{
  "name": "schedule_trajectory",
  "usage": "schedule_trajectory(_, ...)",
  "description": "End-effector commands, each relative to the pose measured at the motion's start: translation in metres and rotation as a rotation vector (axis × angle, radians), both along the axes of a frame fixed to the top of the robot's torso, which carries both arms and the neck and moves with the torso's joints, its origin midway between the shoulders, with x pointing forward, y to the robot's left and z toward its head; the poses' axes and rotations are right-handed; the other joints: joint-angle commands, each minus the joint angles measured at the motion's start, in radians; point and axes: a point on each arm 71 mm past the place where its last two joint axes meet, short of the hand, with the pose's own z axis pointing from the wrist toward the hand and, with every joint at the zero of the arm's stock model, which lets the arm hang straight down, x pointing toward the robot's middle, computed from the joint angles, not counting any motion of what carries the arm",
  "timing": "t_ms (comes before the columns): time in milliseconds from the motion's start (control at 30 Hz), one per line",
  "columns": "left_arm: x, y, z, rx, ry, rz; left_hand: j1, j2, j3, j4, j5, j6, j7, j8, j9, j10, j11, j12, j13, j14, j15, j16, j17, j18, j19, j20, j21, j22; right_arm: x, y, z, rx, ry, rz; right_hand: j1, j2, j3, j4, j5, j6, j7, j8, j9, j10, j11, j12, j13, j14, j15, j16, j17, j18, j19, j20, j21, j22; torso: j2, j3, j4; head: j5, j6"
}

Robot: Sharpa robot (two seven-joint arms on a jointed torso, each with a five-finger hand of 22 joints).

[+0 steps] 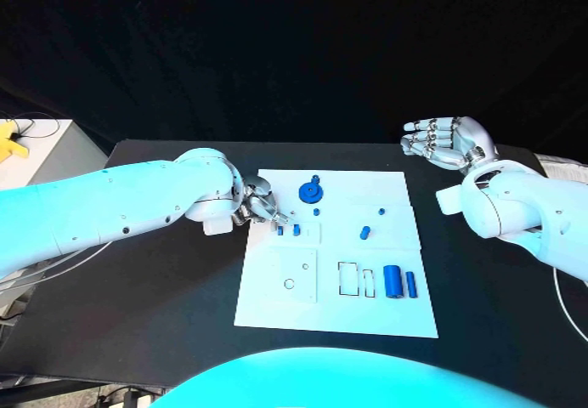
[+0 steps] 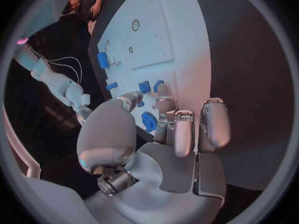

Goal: Assemble the parts on the task board

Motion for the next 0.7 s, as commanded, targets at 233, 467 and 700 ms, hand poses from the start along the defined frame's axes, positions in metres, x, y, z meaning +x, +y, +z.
schedule_trajectory(233,-0.003,-0.006,0.017,-0.177,-0.075,0.051,0.083,0.020,-0.045,-0.001,0.006,-0.204,0.094,-0.042,-0.016,-0.287,0.080,-0.186,-0.245,-0.035,0.068,-0.164,-0.034,0.063,-0.240,0.052,-0.210,-0.333,-0.001,0.000,-0.001,0.004,-0.008,0.007,-0.002,0.001,-0.007,-0.003,0.000,-0.007,0.058,-0.008,-0.007,0.000,0.003,-0.007,-0.001,-0.004,0.009,-0.004,-0.005,0.011,-0.009,0.002,-0.002,-0.005,0.001,0.0008,0.0001,-0.005,0.000)
schedule_trajectory(467,0.000,-0.019,0.031,-0.342,-0.270,0.011,0.386,0.029,0.032,-0.055,0.014,-0.296,0.130,-0.012,-0.052,-0.436,0.119,-0.265,-0.332,-0.301,0.104,-0.403,-0.399,0.108,-0.428,0.090,-0.435,-0.597,-0.001,-0.001,-0.001,0.004,-0.008,0.006,-0.002,0.001,-0.008,-0.004,-0.001,-0.004,0.058,-0.009,-0.006,-0.002,0.003,-0.007,-0.001,-0.005,0.010,-0.004,-0.006,0.011,-0.009,0.002,-0.002,-0.006,0.000,0.0007,0.0010,-0.011,0.000)
schedule_trajectory(700,-0.004,-0.040,0.028,-0.413,-0.538,-0.128,0.475,-0.005,0.120,-0.108,0.000,-0.319,0.142,-0.027,-0.128,-0.495,0.134,-0.338,-0.418,-0.425,0.119,-0.479,-0.541,0.106,-0.457,0.099,-0.472,-0.612,-0.001,-0.002,-0.001,0.004,-0.008,0.007,0.003,0.003,-0.005,-0.008,-0.002,0.011,0.055,-0.006,-0.004,0.000,0.001,-0.005,0.000,-0.004,0.009,-0.003,-0.008,0.012,-0.009,0.002,-0.001,-0.009,0.001,0.0001,-0.0001,-0.018,0.000)
